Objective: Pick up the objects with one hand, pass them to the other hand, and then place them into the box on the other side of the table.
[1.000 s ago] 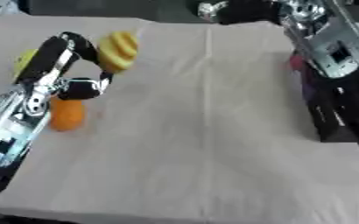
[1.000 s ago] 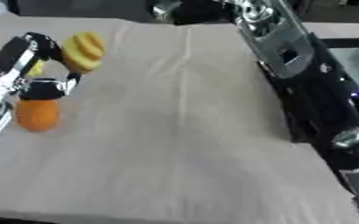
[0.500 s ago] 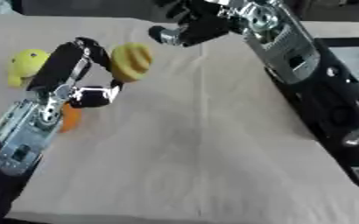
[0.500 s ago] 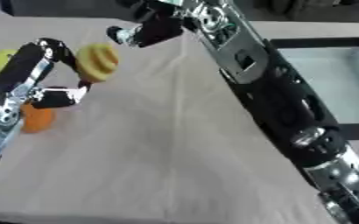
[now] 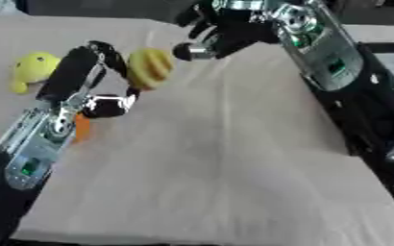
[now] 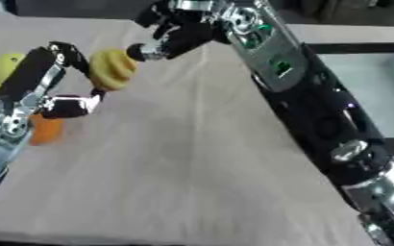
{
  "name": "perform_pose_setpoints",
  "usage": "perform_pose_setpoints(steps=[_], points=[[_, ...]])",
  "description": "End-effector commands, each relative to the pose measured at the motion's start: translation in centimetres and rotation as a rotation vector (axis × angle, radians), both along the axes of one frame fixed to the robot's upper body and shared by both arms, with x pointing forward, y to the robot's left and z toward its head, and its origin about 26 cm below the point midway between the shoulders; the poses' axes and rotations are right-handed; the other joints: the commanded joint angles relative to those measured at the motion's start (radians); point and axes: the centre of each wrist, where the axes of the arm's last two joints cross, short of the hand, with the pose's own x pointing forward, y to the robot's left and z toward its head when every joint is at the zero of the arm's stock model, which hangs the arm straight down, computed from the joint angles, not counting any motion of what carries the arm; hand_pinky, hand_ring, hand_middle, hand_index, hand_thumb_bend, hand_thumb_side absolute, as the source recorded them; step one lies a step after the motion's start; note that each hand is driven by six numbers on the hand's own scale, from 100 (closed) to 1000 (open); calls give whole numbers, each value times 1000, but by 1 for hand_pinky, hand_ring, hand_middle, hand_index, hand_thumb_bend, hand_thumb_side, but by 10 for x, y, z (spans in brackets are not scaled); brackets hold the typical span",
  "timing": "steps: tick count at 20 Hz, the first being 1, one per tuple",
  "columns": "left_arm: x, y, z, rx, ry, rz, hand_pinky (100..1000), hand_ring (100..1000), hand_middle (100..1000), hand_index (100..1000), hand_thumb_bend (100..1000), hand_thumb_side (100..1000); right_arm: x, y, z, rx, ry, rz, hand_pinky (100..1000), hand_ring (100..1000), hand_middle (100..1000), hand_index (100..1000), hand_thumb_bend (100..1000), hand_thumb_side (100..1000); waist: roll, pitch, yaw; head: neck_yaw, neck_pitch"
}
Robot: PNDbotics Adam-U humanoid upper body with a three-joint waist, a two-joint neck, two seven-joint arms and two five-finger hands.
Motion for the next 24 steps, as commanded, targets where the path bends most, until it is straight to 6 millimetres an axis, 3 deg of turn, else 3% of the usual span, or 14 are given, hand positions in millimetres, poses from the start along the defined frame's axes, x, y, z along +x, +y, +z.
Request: perform_pose_setpoints(steps=[1, 19, 22, 24], points=[[-2, -2, 9, 8, -50, -6, 686, 612, 486, 488, 300, 100, -2, -2, 8, -1, 4, 9, 841, 882, 906, 901, 382, 471, 6, -24, 0, -1, 2], [-9, -29, 19, -30, -120, -101, 683, 609, 482, 487, 286, 100, 4, 11, -12, -1, 39, -6, 843, 887, 911, 908, 361, 495, 4, -8, 17, -30, -2], [-9, -34, 20, -33, -122, -112, 683, 609, 482, 488, 284, 100, 3, 14, -12, -1, 46, 3, 838, 881, 899, 895, 373, 456, 4, -7, 18, -28, -3], [-9, -36, 20, -37, -128, -118, 683, 609, 481, 488, 281, 100, 3, 15, -13, 0, 57, -7, 832, 870, 858, 855, 363, 376, 4, -7, 18, -28, -3]])
